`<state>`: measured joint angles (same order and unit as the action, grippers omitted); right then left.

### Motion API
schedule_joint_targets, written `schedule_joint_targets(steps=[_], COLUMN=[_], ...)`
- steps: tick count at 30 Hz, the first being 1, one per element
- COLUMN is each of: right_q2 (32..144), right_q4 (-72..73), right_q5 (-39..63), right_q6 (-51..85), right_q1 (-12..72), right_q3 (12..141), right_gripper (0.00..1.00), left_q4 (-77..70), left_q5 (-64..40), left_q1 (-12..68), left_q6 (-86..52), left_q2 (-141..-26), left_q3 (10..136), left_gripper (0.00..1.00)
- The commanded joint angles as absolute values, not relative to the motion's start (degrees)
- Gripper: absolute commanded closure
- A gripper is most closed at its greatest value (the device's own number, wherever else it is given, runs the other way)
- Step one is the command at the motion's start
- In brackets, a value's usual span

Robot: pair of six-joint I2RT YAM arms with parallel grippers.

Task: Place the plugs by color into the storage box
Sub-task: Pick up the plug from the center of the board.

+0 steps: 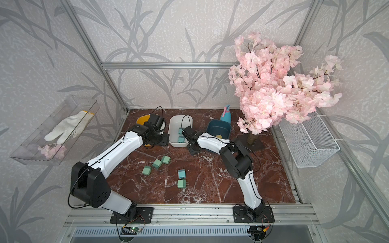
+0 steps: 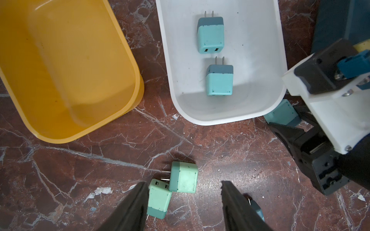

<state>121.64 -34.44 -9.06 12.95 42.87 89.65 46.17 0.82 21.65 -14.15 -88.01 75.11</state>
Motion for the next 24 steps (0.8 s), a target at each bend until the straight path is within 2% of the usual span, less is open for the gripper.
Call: schedule_joint_targets(steps=[1,11,24], right_q2=[118.9,115.4,103.3], right_q4=[-34.7,-35.6,-41.8], right_q5=[-9.7,-8.3,-6.0], right_q6=[13.8,14.2,15.0], right_q1=[42.9,43.8,46.6], right_q3=[87.7,85.9,85.0], right_gripper=[0.55,0.56,0.55], left_q4=[45.7,45.4,43.5], left_q5=[0.0,0.0,3.8], left_q1=[21.4,21.4,21.4], left_q6=[-14.8,-14.8,-13.2], left_q2=[-88.2,-86.4,-80.8], left_q3=[74.9,74.1,71.9], left_gripper=[0.38,0.38,0.38])
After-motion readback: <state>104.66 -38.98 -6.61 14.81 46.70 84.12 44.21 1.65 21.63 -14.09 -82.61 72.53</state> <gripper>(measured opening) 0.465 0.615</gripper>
